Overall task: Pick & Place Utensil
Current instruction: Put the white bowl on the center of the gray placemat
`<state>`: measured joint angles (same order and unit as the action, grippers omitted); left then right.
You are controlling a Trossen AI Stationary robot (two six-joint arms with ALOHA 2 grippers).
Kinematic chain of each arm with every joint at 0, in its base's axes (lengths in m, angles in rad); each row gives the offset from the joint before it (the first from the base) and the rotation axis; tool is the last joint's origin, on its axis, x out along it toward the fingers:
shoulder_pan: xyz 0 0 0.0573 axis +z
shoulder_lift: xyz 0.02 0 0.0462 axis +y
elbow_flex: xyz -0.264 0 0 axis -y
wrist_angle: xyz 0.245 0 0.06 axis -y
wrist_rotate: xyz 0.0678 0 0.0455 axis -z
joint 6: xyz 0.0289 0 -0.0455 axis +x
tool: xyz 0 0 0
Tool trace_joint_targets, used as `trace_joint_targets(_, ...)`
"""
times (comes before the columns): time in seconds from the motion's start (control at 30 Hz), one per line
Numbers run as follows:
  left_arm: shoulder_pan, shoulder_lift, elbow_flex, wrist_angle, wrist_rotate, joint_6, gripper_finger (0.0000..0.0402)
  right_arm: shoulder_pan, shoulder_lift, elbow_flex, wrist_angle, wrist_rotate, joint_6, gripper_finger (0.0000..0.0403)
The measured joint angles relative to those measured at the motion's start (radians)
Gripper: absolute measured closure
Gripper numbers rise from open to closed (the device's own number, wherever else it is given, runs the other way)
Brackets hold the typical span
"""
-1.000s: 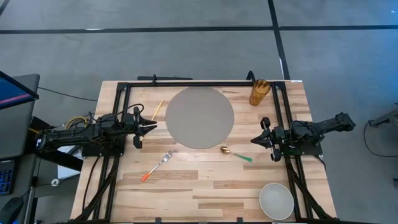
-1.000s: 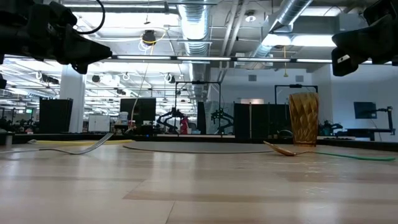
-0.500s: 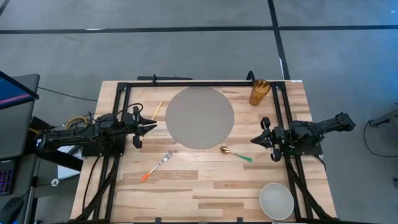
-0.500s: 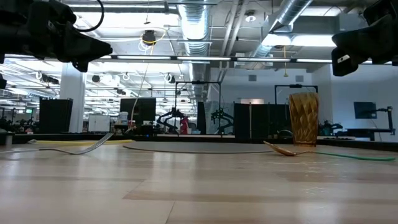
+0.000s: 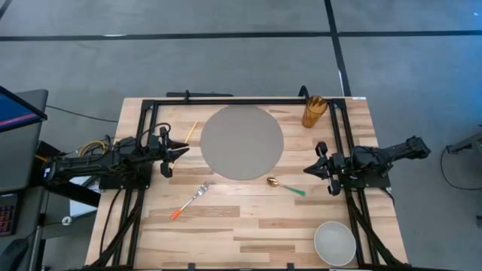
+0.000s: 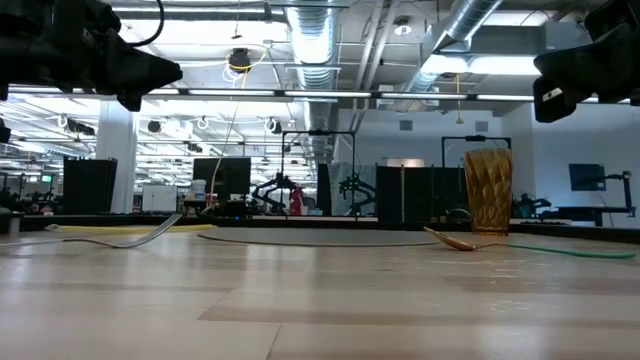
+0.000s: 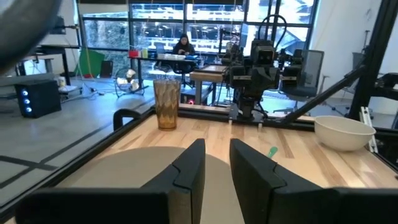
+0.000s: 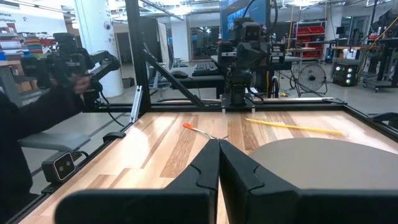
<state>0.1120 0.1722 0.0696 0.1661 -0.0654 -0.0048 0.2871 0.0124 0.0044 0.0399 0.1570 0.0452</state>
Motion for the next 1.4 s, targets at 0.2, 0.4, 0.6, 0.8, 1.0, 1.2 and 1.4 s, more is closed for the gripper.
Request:
trace_joint_targets(0.2, 0.000, 0.000, 0.000, 0.023, -0.002, 0.000, 0.0326, 0.000, 0.000, 0.000, 0.000, 0.000, 0.000, 0.0401)
trace_joint_targets(0.4, 0.000, 0.000, 0.000, 0.110, -0.002, 0.000, 0.0326, 0.000, 0.000, 0.000, 0.000, 0.000, 0.000, 0.0401)
trace_joint_targets(0.6, 0.000, 0.010, 0.000, 0.121, -0.013, -0.007, 0.0326, 0.000, 0.000, 0.000, 0.000, 0.000, 0.000, 0.0401)
trace_joint_targets(0.8, 0.000, 0.047, 0.000, 0.146, 0.009, -0.035, 0.0326, 0.000, 0.000, 0.000, 0.000, 0.000, 0.000, 0.0401)
trace_joint_targets(1.0, 0.000, 0.100, 0.000, 0.277, 0.018, -0.073, 0.0326, -0.002, 0.000, 0.000, 0.018, 0.006, -0.021, 0.0401)
trace_joint_targets(1.2, 0.000, 0.145, 0.000, 0.307, 0.018, -0.116, 0.0326, 0.000, 0.000, 0.000, 0.127, 0.001, 0.061, 0.0401)
trace_joint_targets(1.4, 0.000, 0.171, 0.019, 0.332, 0.018, -0.118, 0.0326, -0.005, -0.001, 0.015, 0.250, 0.011, 0.027, 0.0401)
